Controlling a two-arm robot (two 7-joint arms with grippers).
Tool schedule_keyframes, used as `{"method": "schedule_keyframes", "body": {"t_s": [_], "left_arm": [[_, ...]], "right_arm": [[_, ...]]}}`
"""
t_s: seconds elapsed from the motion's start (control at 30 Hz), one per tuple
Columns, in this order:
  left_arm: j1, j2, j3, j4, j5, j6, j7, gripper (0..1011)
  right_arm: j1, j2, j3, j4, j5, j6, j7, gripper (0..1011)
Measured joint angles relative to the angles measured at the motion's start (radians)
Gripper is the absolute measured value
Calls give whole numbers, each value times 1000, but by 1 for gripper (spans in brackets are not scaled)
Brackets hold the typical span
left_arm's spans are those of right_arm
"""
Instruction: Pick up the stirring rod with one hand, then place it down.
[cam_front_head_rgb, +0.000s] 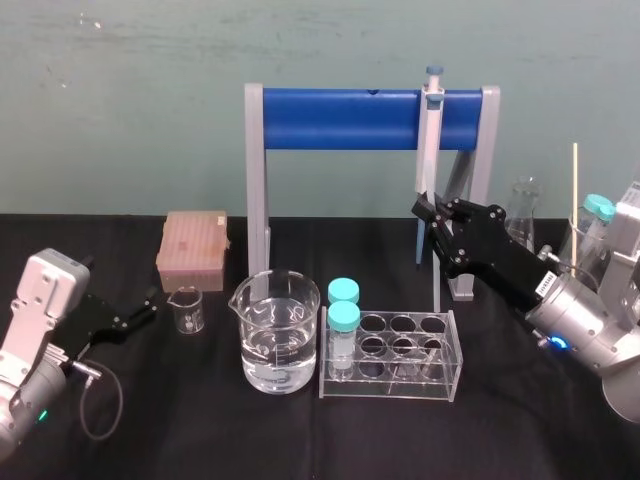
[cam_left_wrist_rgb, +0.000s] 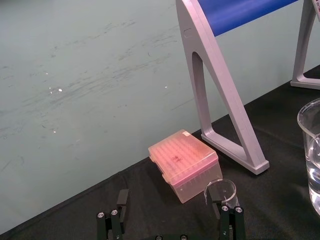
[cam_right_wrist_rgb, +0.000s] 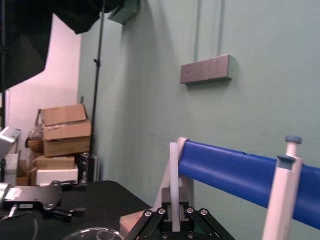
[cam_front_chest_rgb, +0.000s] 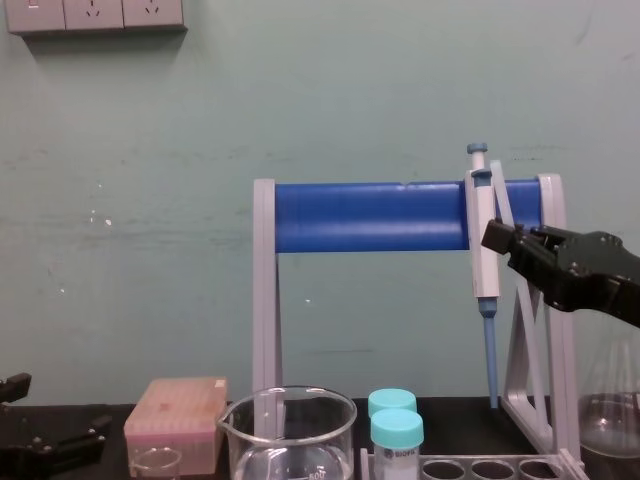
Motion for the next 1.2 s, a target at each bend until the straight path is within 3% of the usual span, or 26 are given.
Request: {"method": "schedule_keyframes", "body": {"t_s": [0.2,0.5,0.9,1.2], "left_arm": [[0,0,0,0,0,0,0,1000],[0,0,0,0,0,0,0,1000],[0,0,0,0,0,0,0,1000],[0,0,0,0,0,0,0,1000]], "right_arm": [[-20,20,-11,-50,-1,25,10,72],[-70,56,-18,-126,-22,57,-29,72],[-81,59,-21,-124,-15,71,-37,72],[-66,52,-25,-78,-3,69,-19,72]]}}
